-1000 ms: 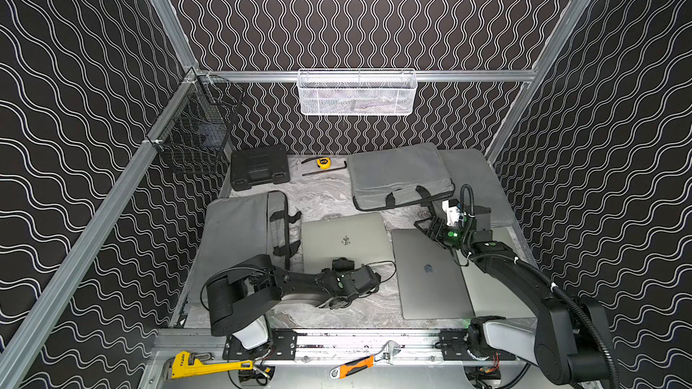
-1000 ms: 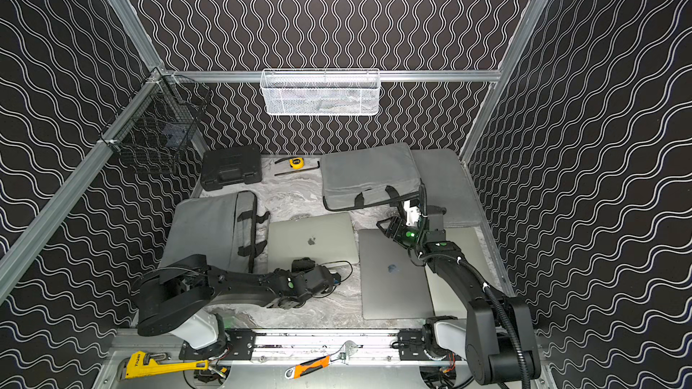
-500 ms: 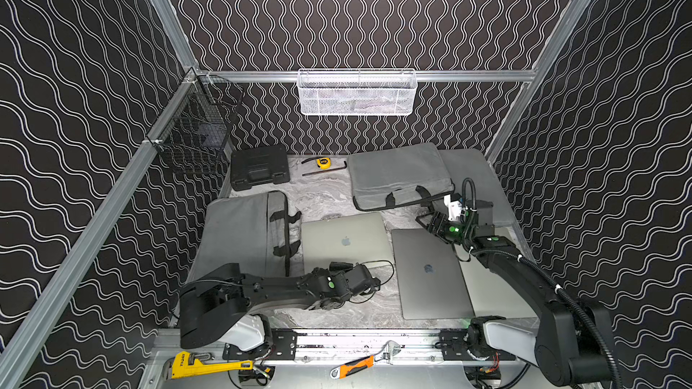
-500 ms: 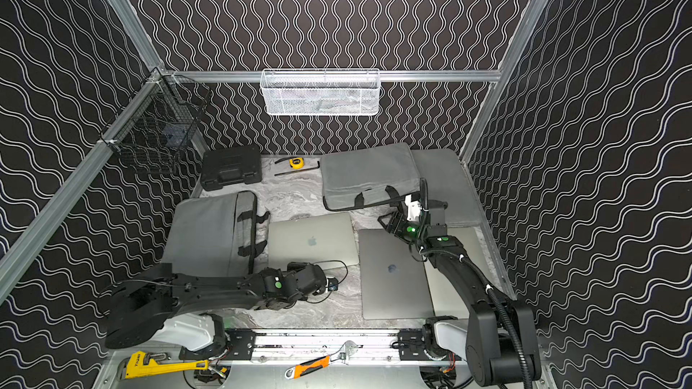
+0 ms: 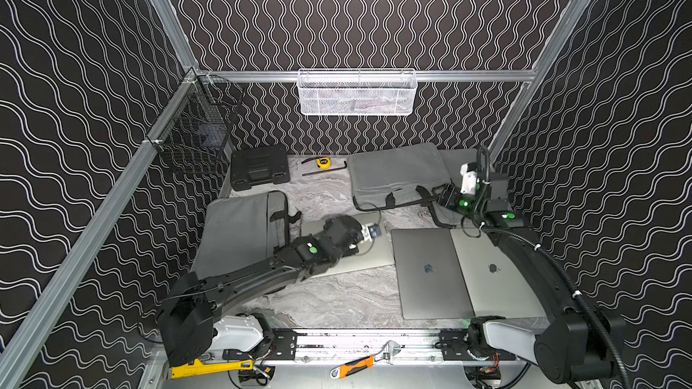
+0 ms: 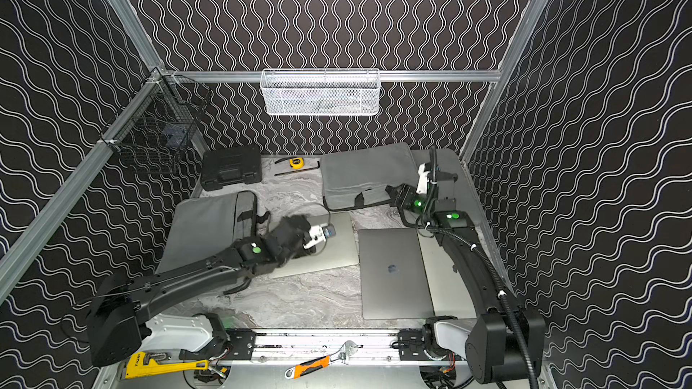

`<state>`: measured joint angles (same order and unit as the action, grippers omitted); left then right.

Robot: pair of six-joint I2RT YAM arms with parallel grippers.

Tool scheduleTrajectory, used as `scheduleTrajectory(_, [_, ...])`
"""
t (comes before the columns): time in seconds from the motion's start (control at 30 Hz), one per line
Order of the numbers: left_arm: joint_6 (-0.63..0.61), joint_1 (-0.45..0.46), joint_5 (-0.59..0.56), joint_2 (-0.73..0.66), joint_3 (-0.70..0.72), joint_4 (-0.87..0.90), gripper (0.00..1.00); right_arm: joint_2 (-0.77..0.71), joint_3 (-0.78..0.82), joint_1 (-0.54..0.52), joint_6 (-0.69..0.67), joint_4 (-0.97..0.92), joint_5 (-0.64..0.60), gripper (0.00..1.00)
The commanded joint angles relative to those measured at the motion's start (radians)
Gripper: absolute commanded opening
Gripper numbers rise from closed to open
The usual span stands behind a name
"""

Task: Open the zippered laptop bag and take out the laptop
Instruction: Place the laptop at the center of the board, then reset both arms

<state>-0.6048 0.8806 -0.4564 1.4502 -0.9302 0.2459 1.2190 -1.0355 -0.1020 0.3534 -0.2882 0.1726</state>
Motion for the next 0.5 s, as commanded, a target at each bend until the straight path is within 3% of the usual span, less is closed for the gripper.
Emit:
scheduleTrajectory(0.0, [0.047, -0.093, 0.150, -0.030, -0.048, -0.136, 0.85, -0.013, -0.058, 0.001, -0.093, -0.083, -0.216, 0.69])
scheduleTrajectory(0.13, [0.113, -0.209, 0.262, -0.020, -0.140, -0.192, 0.91, -0.042, -0.083, 0.001, -0.127, -0.054, -0.351, 0.72])
scheduleTrajectory(0.27, [0.205, -0.317, 0.325, 0.001, -0.198, -0.234, 0.95, -0.070, -0.065, 0.002, -0.170, 0.050, -0.488, 0.86])
scheduleTrajectory(0.4, [0.333, -0.434, 0.359, -0.014, -0.167, -0.322, 0.99, -0.085, 0.003, 0.005, -0.226, 0.203, -0.604, 0.99])
scheduleTrajectory(0.47, [0.400, -0.496, 0.372, -0.030, -0.119, -0.376, 0.99, -0.082, 0.048, 0.007, -0.244, 0.277, -0.649, 0.99])
